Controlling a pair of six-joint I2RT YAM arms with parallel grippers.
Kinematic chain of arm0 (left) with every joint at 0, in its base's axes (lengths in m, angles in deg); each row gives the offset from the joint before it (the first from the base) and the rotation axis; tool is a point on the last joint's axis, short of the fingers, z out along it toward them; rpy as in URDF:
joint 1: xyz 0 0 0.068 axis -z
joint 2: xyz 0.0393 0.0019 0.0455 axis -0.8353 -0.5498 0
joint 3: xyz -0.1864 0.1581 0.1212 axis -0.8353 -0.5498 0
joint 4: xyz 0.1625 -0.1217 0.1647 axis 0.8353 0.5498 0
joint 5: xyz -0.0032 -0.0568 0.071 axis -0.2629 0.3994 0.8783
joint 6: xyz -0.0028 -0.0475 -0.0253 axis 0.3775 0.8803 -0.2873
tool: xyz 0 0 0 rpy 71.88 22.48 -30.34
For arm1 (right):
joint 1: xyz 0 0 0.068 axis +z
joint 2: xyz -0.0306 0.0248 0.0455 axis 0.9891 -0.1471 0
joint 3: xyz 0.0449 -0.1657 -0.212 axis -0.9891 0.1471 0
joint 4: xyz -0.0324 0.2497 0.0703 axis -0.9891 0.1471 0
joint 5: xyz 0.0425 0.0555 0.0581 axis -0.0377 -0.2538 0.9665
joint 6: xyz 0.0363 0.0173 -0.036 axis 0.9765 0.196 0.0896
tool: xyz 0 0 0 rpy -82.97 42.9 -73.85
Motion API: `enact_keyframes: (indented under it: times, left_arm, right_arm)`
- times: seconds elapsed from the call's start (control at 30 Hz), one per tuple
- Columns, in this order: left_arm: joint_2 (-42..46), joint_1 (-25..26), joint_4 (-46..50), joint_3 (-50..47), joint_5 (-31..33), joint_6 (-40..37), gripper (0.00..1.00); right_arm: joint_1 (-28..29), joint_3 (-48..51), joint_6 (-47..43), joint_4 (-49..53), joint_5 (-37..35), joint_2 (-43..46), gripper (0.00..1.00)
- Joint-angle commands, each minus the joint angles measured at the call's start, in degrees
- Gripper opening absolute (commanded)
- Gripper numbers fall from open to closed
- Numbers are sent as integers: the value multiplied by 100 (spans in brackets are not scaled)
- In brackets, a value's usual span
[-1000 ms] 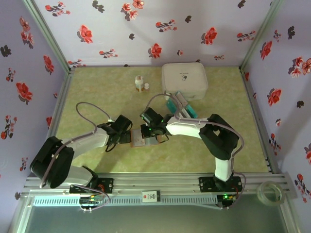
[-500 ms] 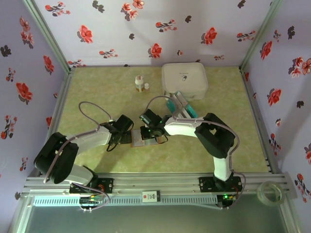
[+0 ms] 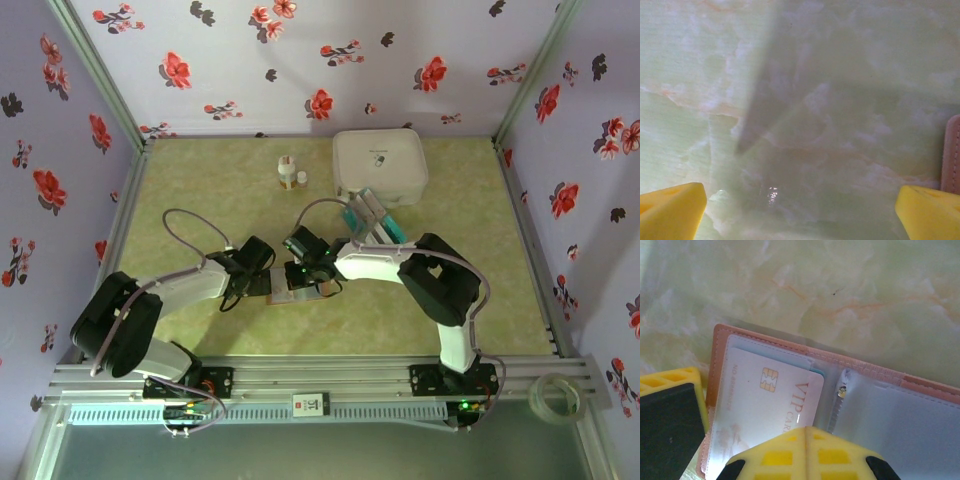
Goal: Put the credit cards into the card holder
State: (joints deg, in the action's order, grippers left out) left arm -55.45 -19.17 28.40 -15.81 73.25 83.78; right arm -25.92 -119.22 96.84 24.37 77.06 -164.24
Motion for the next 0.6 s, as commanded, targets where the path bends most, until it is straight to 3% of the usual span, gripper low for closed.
enact_keyframes:
  times: [0.0,0.3,0.57]
  left_arm:
    - [-223,-47,-66,-57,-46,59,100]
    - [72,-55,142,6,-57,88,100]
    - [480,-87,179,-101,-23,185,100]
  right_arm:
    - [64,-167,-22,38,105,-126,5]
    - [-20,-178,-107,122,75,159,8]
    - [-453,214,-136,71,40,908,22]
